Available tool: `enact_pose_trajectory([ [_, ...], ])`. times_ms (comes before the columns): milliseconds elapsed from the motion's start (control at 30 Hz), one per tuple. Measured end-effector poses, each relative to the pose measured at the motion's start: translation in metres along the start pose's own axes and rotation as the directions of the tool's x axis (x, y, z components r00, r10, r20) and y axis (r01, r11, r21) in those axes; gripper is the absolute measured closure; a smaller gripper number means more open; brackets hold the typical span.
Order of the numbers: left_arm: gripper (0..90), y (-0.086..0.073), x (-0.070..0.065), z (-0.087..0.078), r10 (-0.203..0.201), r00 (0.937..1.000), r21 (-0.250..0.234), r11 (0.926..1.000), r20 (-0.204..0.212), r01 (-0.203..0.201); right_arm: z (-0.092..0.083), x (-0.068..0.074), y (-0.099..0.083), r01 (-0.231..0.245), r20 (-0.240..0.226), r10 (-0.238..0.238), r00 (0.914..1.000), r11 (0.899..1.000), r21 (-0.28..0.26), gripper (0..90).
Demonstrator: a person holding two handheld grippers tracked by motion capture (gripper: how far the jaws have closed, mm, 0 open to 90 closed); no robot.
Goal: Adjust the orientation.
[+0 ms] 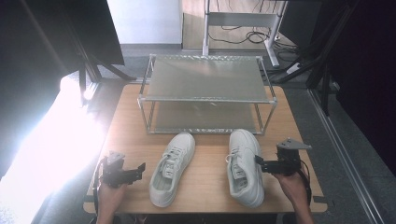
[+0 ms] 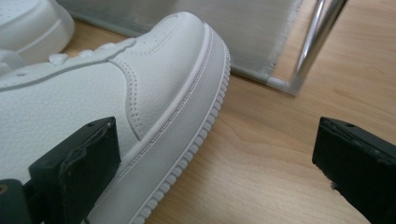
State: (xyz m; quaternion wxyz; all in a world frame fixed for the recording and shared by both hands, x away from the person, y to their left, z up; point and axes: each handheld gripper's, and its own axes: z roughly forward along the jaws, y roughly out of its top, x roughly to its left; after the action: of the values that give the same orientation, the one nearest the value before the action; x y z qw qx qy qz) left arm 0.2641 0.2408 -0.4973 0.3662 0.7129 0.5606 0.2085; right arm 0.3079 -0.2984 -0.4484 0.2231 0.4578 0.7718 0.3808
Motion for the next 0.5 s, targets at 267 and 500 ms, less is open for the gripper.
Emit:
enact_pose_trajectory([
  [267, 0.0, 0.000, -0.001, 0.001, 0.003, 1.0000, 0.003, 1.0000, 0.000, -0.003, 0.002, -0.018, -0.017, -0.051, 0.027, 0.050, 0.9984, 0.998, 0.035, 3.0],
  [500, 0.0, 0.001, -0.001, 0.000, -0.009, 0.9999, -0.004, 0.9999, 0.009, 0.009, 0.007, -0.030, -0.029, -0.121, 0.022, 0.120, 0.9925, 0.992, 0.032, 10.8],
])
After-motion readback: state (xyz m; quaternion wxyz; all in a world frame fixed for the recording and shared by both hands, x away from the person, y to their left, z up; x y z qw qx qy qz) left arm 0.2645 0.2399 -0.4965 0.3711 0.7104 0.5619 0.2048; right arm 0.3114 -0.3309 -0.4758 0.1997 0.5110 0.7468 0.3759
